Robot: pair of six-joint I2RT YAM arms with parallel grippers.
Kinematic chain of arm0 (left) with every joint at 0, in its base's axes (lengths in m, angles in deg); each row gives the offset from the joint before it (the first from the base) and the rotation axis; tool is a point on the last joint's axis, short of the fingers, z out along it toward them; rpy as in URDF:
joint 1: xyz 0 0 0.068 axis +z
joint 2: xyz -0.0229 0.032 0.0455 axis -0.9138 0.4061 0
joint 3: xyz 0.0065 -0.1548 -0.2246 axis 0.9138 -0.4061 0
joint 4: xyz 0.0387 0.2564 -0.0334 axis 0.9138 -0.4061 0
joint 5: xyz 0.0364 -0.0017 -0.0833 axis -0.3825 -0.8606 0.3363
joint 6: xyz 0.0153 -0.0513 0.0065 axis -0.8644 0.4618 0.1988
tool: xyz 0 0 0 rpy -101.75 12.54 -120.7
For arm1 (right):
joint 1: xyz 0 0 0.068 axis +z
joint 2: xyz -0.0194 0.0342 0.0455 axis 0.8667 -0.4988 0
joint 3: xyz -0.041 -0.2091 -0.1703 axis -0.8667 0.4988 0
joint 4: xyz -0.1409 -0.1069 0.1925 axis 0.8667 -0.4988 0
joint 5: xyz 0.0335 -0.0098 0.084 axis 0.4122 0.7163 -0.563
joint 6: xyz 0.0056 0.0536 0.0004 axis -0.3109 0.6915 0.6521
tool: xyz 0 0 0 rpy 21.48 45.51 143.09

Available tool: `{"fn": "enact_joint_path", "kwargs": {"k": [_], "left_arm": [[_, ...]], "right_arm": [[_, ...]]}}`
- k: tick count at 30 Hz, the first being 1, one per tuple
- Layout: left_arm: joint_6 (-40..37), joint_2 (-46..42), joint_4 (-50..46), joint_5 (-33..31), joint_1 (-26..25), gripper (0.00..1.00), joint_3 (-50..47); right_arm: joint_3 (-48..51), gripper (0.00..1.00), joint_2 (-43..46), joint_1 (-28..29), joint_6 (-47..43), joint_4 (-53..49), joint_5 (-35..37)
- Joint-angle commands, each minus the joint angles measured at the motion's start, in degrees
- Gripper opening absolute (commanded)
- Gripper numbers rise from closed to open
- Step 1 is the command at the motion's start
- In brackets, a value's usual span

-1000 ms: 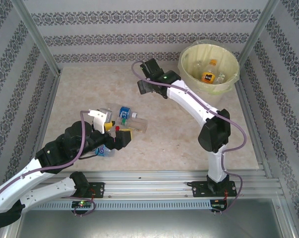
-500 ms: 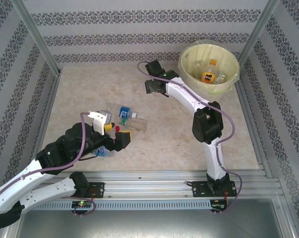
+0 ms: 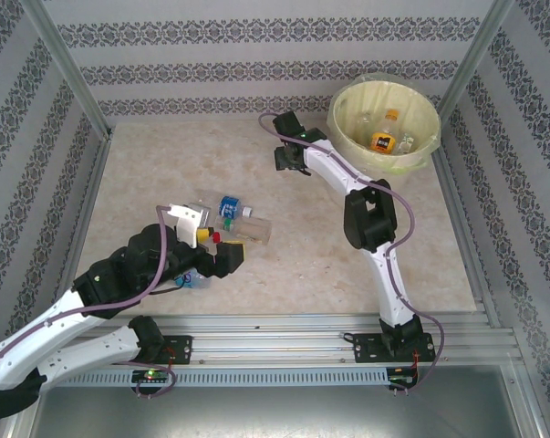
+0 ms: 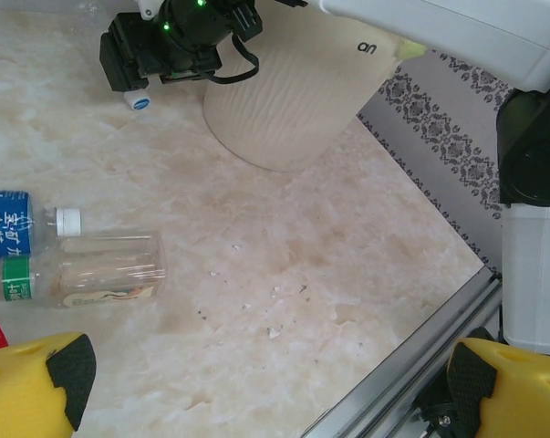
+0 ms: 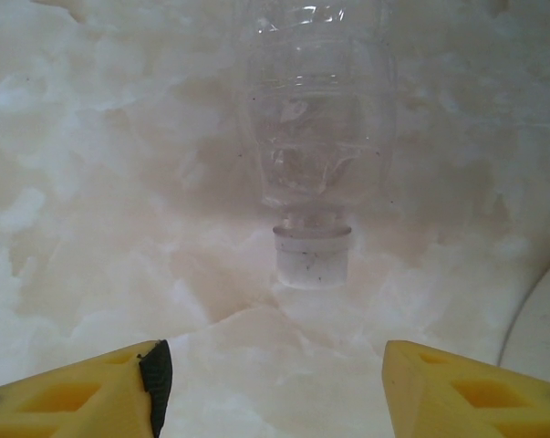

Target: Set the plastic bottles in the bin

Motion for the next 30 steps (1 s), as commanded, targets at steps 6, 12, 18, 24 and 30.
{"fn": "enact_joint_path", "kwargs": {"k": [6,12,18,24,30], "left_arm": [[0.66,1.27,2.08,0.27,0.62,1.0,-1.15],[0.49,2.03,3.07,0.79,0.61,1.0,-1.66],[0.4,3.24,2.77,0.9,0.68,1.0,-1.2],[1.19,2.96,2.51,0.46,0.71,1.0,-1.69],[1.57,3.0,2.57,0.35,0.71,1.0,-1.73]], "right_arm": [[-4.63,0.6,-4.7,-1.97,1.65,-2.16,-1.38],[-6.84,0.58,-7.51,-2.73,1.87,-2.63,-3.1],[-9.78,0.57,-10.18,-3.26,1.95,-3.3,-4.22],[-12.77,0.54,-12.8,-3.37,2.29,-4.32,-4.95],[-15.87,0.51,-14.78,-3.55,2.83,-5.81,-5.48]]}}
